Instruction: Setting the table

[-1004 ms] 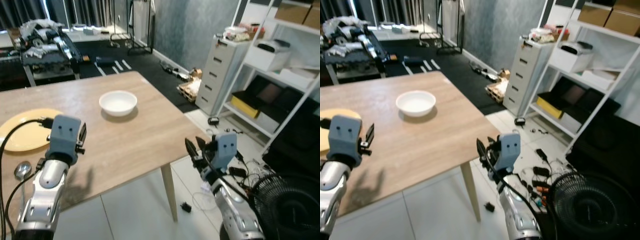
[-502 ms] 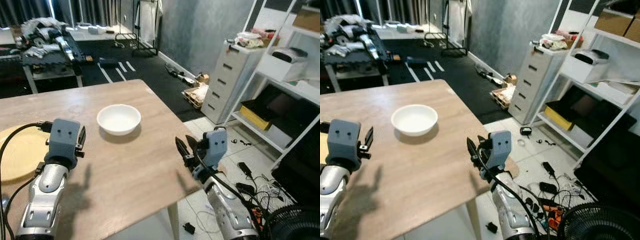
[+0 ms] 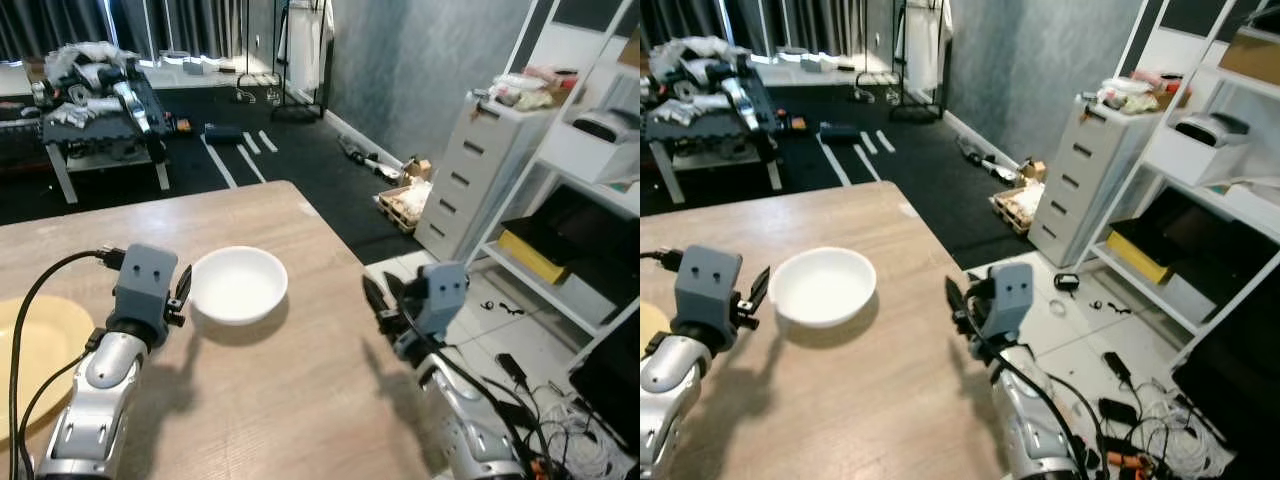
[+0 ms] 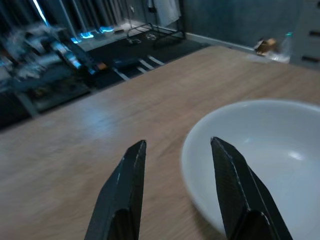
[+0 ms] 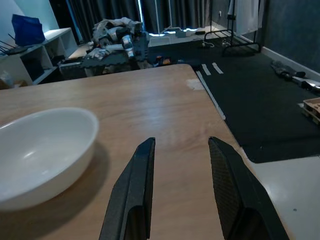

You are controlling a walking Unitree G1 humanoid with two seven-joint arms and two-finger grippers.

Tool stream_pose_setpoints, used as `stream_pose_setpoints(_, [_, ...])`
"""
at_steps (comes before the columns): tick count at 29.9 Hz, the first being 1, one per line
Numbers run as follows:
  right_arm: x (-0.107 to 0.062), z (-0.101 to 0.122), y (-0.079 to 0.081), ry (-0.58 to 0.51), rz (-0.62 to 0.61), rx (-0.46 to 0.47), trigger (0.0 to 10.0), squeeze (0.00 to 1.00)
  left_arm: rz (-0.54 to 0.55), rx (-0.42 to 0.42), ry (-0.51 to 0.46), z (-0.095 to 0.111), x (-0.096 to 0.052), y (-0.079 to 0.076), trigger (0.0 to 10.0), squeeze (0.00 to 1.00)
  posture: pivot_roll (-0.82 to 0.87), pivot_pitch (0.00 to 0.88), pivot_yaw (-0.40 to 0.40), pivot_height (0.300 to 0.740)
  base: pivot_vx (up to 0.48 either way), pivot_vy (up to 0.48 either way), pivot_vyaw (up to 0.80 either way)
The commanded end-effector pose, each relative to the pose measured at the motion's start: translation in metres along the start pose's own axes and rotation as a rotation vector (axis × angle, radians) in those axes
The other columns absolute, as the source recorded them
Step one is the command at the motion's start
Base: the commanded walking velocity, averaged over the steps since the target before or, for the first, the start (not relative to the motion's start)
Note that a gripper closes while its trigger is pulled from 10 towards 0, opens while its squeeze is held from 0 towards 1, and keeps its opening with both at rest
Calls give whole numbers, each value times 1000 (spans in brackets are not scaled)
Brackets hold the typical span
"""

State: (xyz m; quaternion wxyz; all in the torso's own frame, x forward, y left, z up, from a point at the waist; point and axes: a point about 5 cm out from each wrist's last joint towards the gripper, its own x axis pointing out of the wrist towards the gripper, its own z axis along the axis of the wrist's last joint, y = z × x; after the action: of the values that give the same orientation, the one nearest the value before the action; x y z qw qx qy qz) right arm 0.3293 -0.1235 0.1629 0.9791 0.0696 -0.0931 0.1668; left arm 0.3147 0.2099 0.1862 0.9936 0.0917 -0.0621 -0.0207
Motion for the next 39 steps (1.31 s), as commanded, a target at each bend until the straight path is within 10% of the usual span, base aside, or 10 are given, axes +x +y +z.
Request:
stream_pose_setpoints(1, [-4, -2, -7, 16, -27, -2, 10000, 0, -26, -37, 22, -1, -4, -3, 10000, 0, 157, 46, 15, 740, 0, 0, 0])
stream_pose_setpoints(22, [-15, -2, -6, 34, -17, -7, 10000, 0, -4, -326, 327, 0, 13, 54, 10000, 0, 154, 110, 9, 740, 0, 0, 0])
stream_pose_setpoints(39, [-30, -2, -9, 64, -34, -26, 10000, 0, -203, -527, 393, -4, 33, 41, 10000, 0, 105, 167, 17, 740, 0, 0, 0])
